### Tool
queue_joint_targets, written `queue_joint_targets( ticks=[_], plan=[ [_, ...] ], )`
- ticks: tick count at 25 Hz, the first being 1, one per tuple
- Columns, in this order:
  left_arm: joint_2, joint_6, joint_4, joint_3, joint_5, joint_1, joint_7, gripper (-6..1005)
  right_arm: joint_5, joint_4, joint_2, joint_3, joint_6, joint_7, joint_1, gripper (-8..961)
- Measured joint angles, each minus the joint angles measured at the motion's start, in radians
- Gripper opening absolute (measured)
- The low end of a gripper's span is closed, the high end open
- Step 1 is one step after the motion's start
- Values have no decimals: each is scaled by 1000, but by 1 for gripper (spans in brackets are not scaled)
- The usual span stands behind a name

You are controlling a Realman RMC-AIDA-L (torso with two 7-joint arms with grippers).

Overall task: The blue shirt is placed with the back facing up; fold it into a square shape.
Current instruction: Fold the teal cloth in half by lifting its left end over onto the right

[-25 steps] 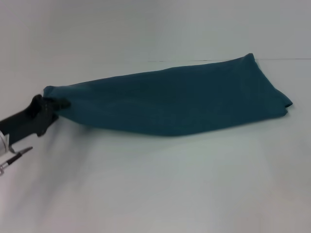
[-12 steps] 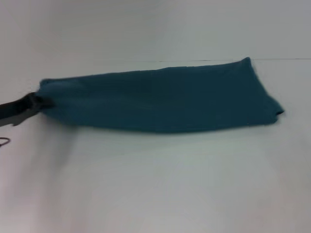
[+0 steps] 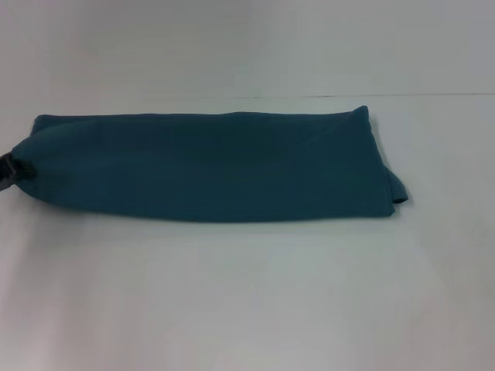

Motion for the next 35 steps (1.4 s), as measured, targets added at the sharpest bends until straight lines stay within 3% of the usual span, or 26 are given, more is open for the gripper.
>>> queue_joint_targets(
  ticks=[13,19,23,26,29,35],
  plan=[
    [-15,-29,34,2,-11,24,0,74,0,0,-3,1,6,-5,1,776],
    [-31,154,103,8,-172,14,116,80,0,0,0,1,8,-5,7,776],
    [-30,314,156,19,-257,-22,142,84,0,0,3,1,8,-7,10,776],
    [-30,365,161,23,-272,-48,138,87,0,0,7,0,8,-8,15,776],
    [-52,406,172,44,-293,-91,138,90,-2,0,11,-2,8,-8,18,776],
    [-103,377,175,191,-311,-152,145,95,-7,6,14,-2,7,-9,20,777]
  ],
)
